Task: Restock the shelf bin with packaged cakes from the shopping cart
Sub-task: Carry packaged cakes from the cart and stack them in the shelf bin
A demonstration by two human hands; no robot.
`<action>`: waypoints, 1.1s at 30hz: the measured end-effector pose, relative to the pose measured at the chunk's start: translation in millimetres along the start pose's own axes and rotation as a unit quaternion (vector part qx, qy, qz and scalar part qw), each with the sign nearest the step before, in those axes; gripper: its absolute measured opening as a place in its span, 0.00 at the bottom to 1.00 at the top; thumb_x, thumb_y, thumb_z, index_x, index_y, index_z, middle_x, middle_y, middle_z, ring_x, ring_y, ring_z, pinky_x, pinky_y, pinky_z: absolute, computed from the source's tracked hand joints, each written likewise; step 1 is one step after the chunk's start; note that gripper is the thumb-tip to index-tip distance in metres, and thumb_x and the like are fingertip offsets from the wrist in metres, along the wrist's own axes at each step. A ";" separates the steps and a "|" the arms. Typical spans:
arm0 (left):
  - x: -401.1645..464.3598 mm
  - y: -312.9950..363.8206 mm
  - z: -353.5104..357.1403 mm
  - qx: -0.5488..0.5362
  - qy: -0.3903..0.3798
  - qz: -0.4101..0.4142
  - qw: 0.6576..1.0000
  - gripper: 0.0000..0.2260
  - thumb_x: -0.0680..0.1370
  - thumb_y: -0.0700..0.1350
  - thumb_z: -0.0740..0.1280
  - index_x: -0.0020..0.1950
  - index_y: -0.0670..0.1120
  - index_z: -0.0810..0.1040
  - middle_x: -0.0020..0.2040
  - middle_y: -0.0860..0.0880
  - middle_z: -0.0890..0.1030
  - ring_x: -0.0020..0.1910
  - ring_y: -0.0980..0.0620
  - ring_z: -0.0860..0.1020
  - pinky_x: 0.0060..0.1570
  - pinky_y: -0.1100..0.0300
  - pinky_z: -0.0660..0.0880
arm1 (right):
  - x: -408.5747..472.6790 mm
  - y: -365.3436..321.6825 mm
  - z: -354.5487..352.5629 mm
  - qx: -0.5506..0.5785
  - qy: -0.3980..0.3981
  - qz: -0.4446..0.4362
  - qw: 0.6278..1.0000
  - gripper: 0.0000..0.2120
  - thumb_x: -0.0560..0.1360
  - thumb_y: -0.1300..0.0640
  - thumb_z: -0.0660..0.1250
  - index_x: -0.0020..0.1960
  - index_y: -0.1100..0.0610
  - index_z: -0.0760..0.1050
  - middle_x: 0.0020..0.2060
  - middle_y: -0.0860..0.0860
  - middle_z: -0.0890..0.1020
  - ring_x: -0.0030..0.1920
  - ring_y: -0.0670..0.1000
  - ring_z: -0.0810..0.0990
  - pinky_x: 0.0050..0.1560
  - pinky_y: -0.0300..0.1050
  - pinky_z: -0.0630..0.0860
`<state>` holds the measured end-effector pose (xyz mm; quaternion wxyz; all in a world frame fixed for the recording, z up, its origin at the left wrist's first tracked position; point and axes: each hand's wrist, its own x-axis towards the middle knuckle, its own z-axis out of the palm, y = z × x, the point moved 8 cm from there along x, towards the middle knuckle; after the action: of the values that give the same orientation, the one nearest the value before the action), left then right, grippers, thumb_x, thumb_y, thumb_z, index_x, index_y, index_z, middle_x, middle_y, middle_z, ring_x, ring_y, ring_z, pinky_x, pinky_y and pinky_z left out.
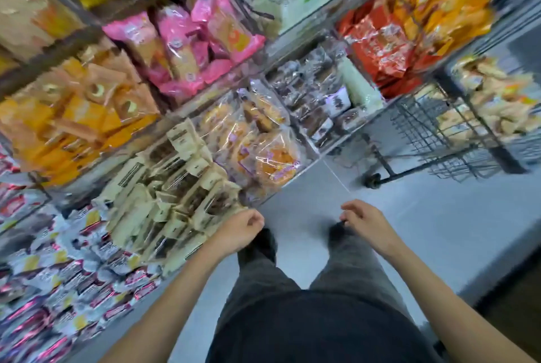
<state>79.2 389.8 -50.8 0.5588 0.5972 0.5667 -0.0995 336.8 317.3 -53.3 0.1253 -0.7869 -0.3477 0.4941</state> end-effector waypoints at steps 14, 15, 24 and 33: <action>57.8 272.7 277.4 0.134 -0.077 0.112 0.982 0.05 0.81 0.44 0.58 0.54 0.48 0.73 0.44 0.54 0.76 0.40 0.58 0.73 0.34 0.70 0.65 | -37.1 219.1 -273.9 0.153 0.145 0.058 0.976 0.09 0.76 0.64 0.58 0.50 0.57 0.75 0.42 0.54 0.81 0.45 0.56 0.80 0.51 0.49 0.75; 59.8 297.7 290.2 0.159 -0.091 0.139 0.973 0.06 0.81 0.46 0.58 0.55 0.48 0.73 0.45 0.55 0.76 0.42 0.58 0.73 0.35 0.71 0.65 | -36.0 226.4 -286.7 0.166 0.156 0.057 0.972 0.08 0.76 0.63 0.58 0.49 0.56 0.74 0.43 0.54 0.81 0.46 0.56 0.80 0.52 0.50 0.75; 116.1 419.4 309.8 0.251 -0.108 0.186 0.944 0.10 0.82 0.46 0.58 0.59 0.46 0.74 0.51 0.52 0.77 0.47 0.57 0.74 0.37 0.72 0.67 | -17.0 244.8 -347.0 0.241 0.175 0.036 0.954 0.09 0.77 0.60 0.57 0.43 0.49 0.73 0.42 0.48 0.81 0.44 0.55 0.80 0.50 0.51 0.76; 256.4 512.2 270.8 0.337 -0.080 0.188 0.919 0.09 0.80 0.45 0.58 0.59 0.47 0.73 0.48 0.52 0.74 0.48 0.54 0.73 0.46 0.60 0.68 | 48.8 215.5 -405.2 0.267 0.183 0.019 0.946 0.09 0.77 0.60 0.56 0.49 0.50 0.73 0.41 0.48 0.81 0.44 0.48 0.79 0.47 0.45 0.74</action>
<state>708.9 460.3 -55.9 0.3761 0.8360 0.3303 -0.2247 791.6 252.7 -8.9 0.3830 -0.8078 -0.1594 0.4189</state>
